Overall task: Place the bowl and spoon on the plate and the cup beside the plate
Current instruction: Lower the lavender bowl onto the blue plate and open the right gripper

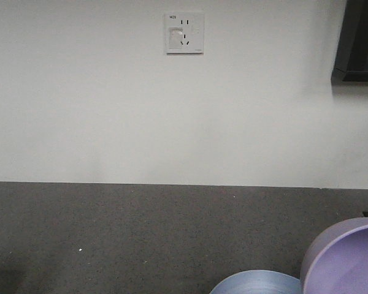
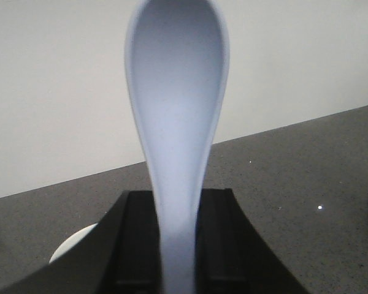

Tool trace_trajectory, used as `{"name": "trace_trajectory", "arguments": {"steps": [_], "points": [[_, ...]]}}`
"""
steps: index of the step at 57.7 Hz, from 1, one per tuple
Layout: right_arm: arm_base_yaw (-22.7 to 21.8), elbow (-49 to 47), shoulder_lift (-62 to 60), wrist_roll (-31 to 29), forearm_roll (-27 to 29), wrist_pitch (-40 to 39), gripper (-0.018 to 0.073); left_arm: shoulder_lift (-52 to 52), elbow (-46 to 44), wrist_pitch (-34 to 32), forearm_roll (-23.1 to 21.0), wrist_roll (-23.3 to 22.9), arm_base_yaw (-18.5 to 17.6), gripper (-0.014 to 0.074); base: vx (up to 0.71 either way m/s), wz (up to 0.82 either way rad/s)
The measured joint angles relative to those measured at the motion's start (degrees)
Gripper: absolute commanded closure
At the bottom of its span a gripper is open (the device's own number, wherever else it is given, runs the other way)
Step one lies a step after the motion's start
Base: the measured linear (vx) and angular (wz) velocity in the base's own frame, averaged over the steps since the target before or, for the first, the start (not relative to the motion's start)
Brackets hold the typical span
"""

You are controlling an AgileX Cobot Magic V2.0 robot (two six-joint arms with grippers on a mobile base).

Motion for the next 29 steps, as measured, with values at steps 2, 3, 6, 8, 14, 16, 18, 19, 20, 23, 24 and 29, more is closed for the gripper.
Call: {"name": "trace_trajectory", "arguments": {"steps": [2,3,6,8,14,16,18,19,20,23,24,29], "points": [[0.0,0.0,0.0,0.0,0.0,0.0,0.0568,0.0,0.0,-0.1,0.0,0.0,0.0,0.0596,0.0,0.0],[0.0,0.0,0.0,0.0,0.0,0.0,0.0568,0.0,0.0,-0.1,0.0,0.0,0.0,0.0596,0.0,0.0],[0.0,0.0,0.0,0.0,0.0,0.0,0.0568,0.0,0.0,-0.6,0.0,0.0,0.0,0.0596,0.0,0.0],[0.0,0.0,0.0,0.0,0.0,0.0,0.0568,0.0,0.0,-0.9,0.0,0.0,0.0,0.0596,0.0,0.0],[0.0,0.0,0.0,0.0,0.0,0.0,0.0568,0.0,0.0,-1.2,0.0,0.0,0.0,0.0596,0.0,0.0],[0.0,0.0,0.0,0.0,0.0,0.0,0.0568,0.0,0.0,-1.2,0.0,0.0,0.0,0.0596,0.0,0.0],[0.0,0.0,0.0,0.0,0.0,0.0,0.0568,0.0,0.0,-1.2,0.0,0.0,0.0,0.0596,0.0,0.0],[0.0,0.0,0.0,0.0,0.0,0.0,0.0568,0.0,0.0,-1.2,0.0,0.0,0.0,0.0596,0.0,0.0],[0.0,0.0,0.0,0.0,0.0,0.0,0.0568,0.0,0.0,-1.2,0.0,0.0,0.0,0.0596,0.0,0.0],[0.0,0.0,0.0,0.0,0.1,0.0,0.0568,0.0,0.0,-1.2,0.0,0.0,0.0,0.0596,0.0,0.0],[0.0,0.0,0.0,0.0,0.1,0.0,0.0568,0.0,0.0,-1.2,0.0,0.0,0.0,0.0596,0.0,0.0],[0.0,0.0,0.0,0.0,0.2,0.1,0.0568,0.0,0.0,-1.3,0.0,0.0,0.0,0.0596,0.0,0.0]]}}
